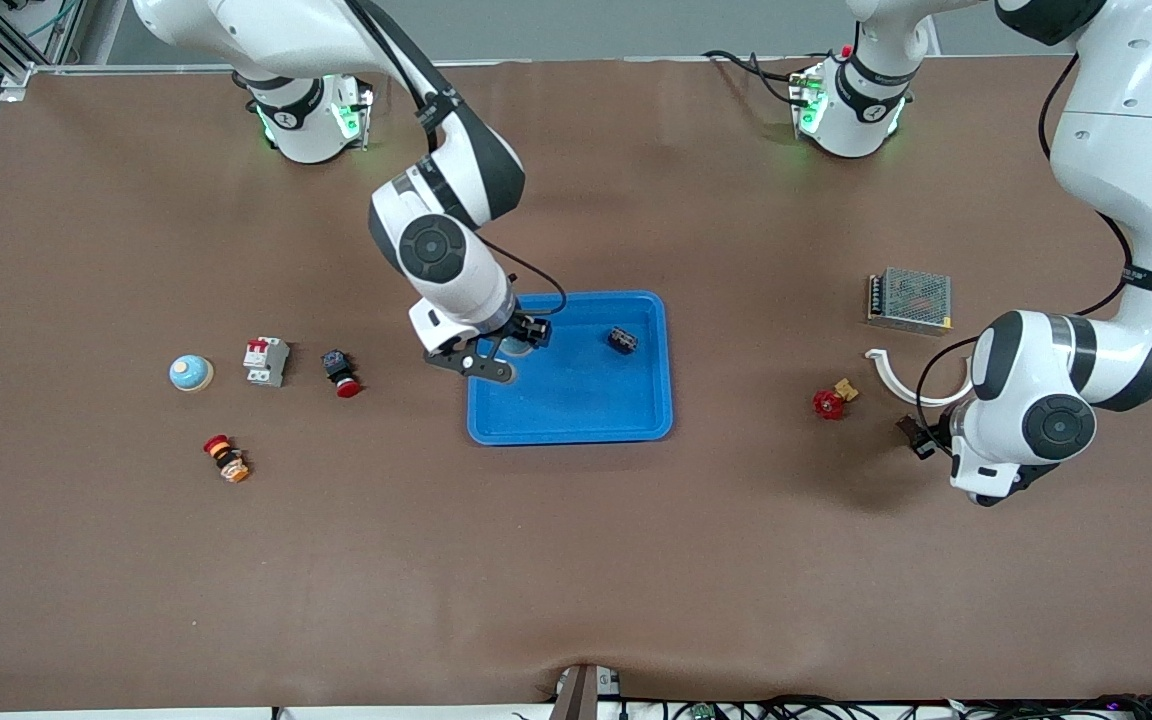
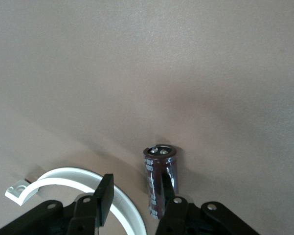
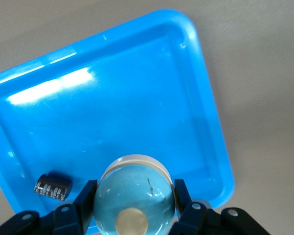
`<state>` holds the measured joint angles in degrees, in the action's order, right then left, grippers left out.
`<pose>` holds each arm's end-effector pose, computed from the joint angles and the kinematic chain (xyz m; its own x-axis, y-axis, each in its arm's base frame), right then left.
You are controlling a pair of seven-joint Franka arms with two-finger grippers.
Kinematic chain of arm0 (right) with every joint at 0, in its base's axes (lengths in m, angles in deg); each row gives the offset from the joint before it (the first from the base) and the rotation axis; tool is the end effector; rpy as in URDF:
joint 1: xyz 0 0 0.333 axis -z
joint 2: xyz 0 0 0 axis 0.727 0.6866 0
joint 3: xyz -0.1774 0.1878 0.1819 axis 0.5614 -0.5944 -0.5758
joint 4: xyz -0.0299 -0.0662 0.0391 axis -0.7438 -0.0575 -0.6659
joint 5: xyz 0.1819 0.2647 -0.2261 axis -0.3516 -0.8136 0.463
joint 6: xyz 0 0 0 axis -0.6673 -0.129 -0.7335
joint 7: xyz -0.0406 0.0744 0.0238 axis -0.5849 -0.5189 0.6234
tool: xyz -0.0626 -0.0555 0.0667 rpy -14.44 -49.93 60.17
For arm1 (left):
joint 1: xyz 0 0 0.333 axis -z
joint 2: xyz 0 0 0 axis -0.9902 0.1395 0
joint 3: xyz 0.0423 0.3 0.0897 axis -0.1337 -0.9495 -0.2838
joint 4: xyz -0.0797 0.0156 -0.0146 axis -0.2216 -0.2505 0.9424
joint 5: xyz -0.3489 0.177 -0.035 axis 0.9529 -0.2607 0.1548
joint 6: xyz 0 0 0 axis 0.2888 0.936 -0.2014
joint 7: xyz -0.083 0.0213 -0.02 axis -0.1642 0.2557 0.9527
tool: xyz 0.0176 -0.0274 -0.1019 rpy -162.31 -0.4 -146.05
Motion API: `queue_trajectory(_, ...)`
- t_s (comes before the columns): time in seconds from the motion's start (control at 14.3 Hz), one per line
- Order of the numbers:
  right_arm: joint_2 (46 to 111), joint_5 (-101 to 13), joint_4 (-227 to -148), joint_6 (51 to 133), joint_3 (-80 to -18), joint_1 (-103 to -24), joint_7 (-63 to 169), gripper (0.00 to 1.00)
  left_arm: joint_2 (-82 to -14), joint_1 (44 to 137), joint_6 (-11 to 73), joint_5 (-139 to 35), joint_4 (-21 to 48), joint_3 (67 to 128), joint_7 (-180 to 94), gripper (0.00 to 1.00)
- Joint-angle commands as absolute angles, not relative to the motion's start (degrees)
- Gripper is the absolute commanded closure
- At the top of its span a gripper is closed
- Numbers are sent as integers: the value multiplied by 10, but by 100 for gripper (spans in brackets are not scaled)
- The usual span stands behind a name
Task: Place electrolytic capacitor and blue bell in tray
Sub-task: 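Grasp another capacitor with the left gripper while the right gripper lifts the bell, then set the blue bell in the tray and open the right gripper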
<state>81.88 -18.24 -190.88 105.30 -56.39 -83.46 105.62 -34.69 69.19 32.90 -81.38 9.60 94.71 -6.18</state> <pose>0.5094 0.4124 0.2925 0.9537 -0.2710 -0.1304 -0.2846 -0.9534 -0.1003 0.6565 0.0054 0.2058 0.8451 0.5240 -0.1064 0.4902 -0.8387 -0.2373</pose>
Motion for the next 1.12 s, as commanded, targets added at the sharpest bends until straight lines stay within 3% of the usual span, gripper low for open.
queue_trajectory(0.0, 810, -185, -1974, 1133, -558, -851, 1064, 44, -352, 689, 339, -816, 102, 950, -62, 49)
queue_trajectory(0.28, 811, -184, -2025, 1215, -557, -867, 1065, 44, -348, 690, 344, -802, 99, 951, -58, 49)
queue_trajectory(0.84, 830, -184, -2061, 1278, -554, -902, 1066, 43, -333, 680, 374, -788, 103, 950, -58, 49)
queue_trajectory(1.05, 842, -174, -2061, 1279, -549, -915, 1066, 43, -323, 678, 390, -788, 108, 950, -58, 61)
